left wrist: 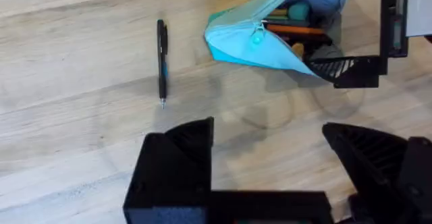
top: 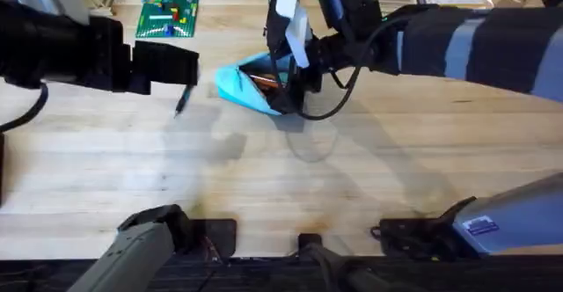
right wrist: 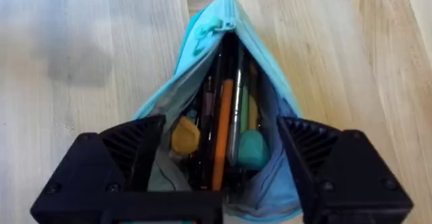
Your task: Unzip the bag, pick up the pens from the table one at a time and place them inside, then zip the bag closed.
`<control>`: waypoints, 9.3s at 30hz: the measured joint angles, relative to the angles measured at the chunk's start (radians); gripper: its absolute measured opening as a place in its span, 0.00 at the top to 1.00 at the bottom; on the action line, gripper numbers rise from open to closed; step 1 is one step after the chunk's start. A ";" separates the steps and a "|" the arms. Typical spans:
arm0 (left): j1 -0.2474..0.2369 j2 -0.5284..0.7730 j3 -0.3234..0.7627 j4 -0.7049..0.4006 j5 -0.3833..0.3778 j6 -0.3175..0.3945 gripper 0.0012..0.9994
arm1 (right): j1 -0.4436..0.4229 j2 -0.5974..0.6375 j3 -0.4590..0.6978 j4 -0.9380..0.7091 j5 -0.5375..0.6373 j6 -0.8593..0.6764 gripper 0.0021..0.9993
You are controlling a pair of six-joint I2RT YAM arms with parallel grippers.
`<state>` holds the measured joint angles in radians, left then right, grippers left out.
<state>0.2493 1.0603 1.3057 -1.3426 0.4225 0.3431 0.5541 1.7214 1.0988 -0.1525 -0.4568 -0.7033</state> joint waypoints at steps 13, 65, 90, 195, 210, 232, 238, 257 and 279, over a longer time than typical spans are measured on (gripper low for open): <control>0.000 0.000 0.000 0.000 0.000 0.000 0.00 | 0.000 -0.110 0.000 0.000 0.069 0.047 0.00; 0.000 0.153 0.000 0.109 -0.212 -0.047 0.00 | -0.042 -0.915 0.000 -0.833 0.420 0.574 0.00; -0.074 0.531 0.000 0.273 -0.365 0.016 0.00 | -0.042 -0.930 0.000 -0.873 0.427 0.577 0.00; -0.041 0.584 -0.011 0.392 -0.372 -0.087 0.96 | -0.042 -0.929 0.000 -0.873 0.427 0.577 0.00; -0.093 0.247 -0.011 0.343 -0.358 -0.087 0.96 | -0.042 -0.929 0.000 -0.874 0.427 0.577 0.00; -0.312 0.159 -0.011 0.344 0.101 0.336 0.96 | -0.042 -0.930 0.000 -0.874 0.427 0.577 0.00; -0.315 0.196 -0.011 0.369 0.197 0.358 0.96 | -0.042 -0.929 0.000 -0.873 0.427 0.577 0.00; -0.421 0.294 -0.011 0.498 0.251 0.365 0.96 | -0.042 -0.930 0.000 -0.874 0.427 0.577 0.00; -0.421 0.477 -0.011 0.494 0.242 0.372 0.96 | -0.042 -0.930 0.000 -0.874 0.427 0.577 0.00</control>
<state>-0.1715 1.5374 1.2949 -0.8490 0.6644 0.7151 0.5117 0.7918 1.0988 -1.0260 -0.0296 -0.1265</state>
